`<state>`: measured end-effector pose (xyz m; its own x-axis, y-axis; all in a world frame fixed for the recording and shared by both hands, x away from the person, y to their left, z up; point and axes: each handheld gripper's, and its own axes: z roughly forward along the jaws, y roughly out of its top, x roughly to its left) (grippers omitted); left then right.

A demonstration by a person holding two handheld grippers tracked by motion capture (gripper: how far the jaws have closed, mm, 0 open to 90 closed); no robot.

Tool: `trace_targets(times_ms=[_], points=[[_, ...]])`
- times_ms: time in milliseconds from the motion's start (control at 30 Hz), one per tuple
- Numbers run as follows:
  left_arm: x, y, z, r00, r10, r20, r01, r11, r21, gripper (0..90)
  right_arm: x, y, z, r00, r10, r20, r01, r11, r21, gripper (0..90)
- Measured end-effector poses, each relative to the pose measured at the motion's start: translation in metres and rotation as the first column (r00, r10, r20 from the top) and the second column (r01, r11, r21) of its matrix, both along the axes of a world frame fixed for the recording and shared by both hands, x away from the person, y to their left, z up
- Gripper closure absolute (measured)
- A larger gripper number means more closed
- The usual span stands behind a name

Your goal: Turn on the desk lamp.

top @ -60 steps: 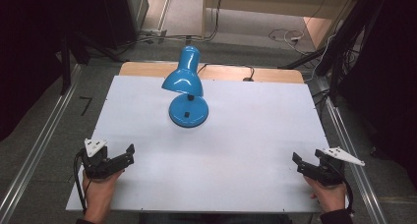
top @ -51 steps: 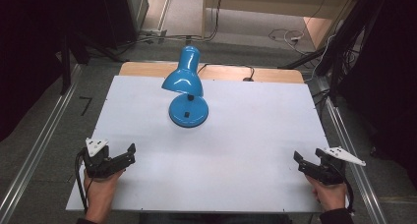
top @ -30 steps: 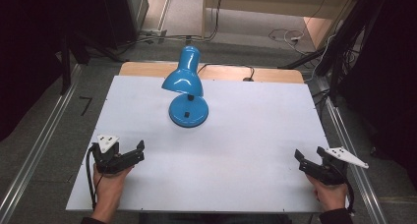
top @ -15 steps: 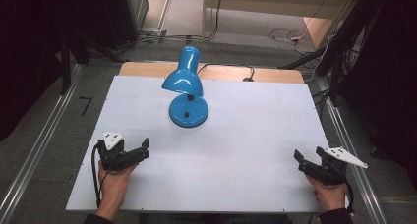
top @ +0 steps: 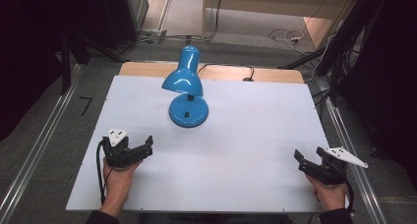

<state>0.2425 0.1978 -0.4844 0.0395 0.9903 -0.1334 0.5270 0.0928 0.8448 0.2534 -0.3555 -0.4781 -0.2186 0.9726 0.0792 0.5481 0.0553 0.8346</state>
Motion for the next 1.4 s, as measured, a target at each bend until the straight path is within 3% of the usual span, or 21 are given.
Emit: trace_targets(times_ms=[533, 1400], points=[[0.008, -0.006, 0.0, 0.9999, -0.01, -0.004, 0.01, 0.9999, 0.007, 6.8, 0.0, -0.001, 0.0, 1.0, -0.005, 0.0, 0.005, 1.0, 0.003, 13.5], [0.029, -0.03, 0.001, 0.9989, -0.046, 0.004, 0.046, 0.9983, 0.036, 8.0, 0.002, -0.002, -0.002, 0.9999, -0.009, -0.006, 0.009, 1.0, 0.0, 13.6]])
